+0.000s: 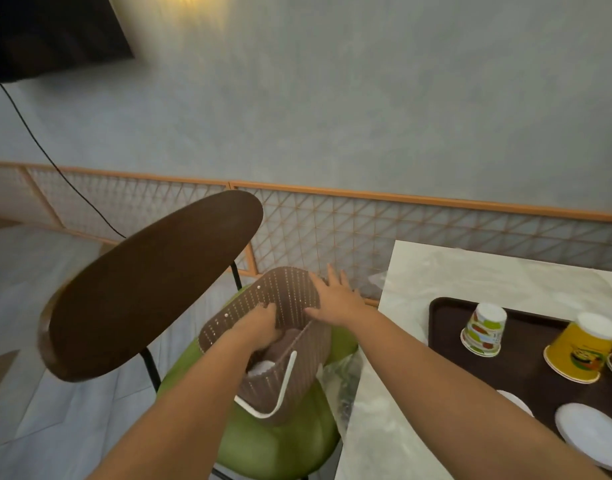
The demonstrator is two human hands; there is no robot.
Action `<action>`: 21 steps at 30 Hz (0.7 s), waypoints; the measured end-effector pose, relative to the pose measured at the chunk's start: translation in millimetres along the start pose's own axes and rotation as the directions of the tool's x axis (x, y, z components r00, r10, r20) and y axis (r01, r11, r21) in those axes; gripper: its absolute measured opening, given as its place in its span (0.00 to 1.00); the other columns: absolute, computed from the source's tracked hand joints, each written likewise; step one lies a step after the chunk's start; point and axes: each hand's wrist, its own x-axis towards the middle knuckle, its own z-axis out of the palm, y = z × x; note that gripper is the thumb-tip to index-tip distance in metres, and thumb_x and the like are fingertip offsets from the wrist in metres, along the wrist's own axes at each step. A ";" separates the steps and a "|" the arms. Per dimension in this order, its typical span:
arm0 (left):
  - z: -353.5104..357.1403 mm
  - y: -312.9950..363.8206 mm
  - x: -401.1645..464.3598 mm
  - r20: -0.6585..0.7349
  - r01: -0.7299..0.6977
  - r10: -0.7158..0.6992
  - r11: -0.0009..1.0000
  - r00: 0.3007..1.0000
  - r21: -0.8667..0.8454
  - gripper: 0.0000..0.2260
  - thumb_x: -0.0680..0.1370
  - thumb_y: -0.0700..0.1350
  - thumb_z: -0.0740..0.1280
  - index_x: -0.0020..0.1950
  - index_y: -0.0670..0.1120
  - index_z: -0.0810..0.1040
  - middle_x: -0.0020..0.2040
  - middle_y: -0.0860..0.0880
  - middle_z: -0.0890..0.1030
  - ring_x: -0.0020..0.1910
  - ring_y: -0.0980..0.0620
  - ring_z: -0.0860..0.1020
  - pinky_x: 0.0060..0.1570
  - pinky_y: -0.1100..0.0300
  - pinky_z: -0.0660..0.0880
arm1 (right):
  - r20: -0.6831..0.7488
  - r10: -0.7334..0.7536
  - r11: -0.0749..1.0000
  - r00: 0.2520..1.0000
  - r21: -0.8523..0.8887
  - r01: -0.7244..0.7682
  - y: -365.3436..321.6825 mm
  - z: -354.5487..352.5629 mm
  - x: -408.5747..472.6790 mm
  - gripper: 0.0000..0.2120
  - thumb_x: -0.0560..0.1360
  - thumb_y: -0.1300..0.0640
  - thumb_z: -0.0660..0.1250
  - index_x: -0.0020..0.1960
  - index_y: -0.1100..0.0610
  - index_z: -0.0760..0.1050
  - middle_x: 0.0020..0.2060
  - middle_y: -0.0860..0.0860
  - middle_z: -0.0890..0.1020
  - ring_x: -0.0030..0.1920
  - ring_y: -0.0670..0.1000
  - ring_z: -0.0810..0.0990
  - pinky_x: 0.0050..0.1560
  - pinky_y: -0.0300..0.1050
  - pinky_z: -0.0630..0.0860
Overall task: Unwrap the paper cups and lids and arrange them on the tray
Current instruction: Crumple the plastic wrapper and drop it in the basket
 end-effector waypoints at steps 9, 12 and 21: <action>29.3 -18.1 9.1 0.443 -0.099 -0.011 0.970 0.897 0.223 0.42 0.76 0.40 0.67 0.77 0.56 0.41 0.78 0.42 0.45 0.74 0.37 0.57 0.68 0.44 0.64 | -0.055 0.055 0.985 0.997 0.167 -0.045 6.0 21.2 1.3 0.32 0.75 0.52 0.65 0.75 0.53 0.58 0.75 0.56 0.48 0.73 0.63 0.54 0.68 0.53 0.64; 41.4 -23.9 17.6 0.501 -0.107 -0.031 0.964 0.865 0.244 0.41 0.76 0.36 0.65 0.78 0.55 0.41 0.78 0.43 0.45 0.75 0.37 0.54 0.68 0.45 0.62 | -0.084 0.060 0.980 0.995 0.194 -0.042 7.6 23.4 -2.0 0.32 0.73 0.51 0.66 0.74 0.51 0.59 0.75 0.55 0.49 0.73 0.62 0.54 0.68 0.53 0.64; 52.4 -20.5 22.0 0.482 -0.131 0.002 0.964 0.876 0.233 0.24 0.81 0.44 0.60 0.76 0.49 0.57 0.73 0.41 0.65 0.69 0.40 0.67 0.65 0.48 0.68 | -0.166 0.055 0.966 0.985 0.259 -0.010 1.2 26.6 -11.1 0.27 0.73 0.52 0.66 0.70 0.52 0.65 0.74 0.52 0.51 0.72 0.60 0.53 0.66 0.50 0.66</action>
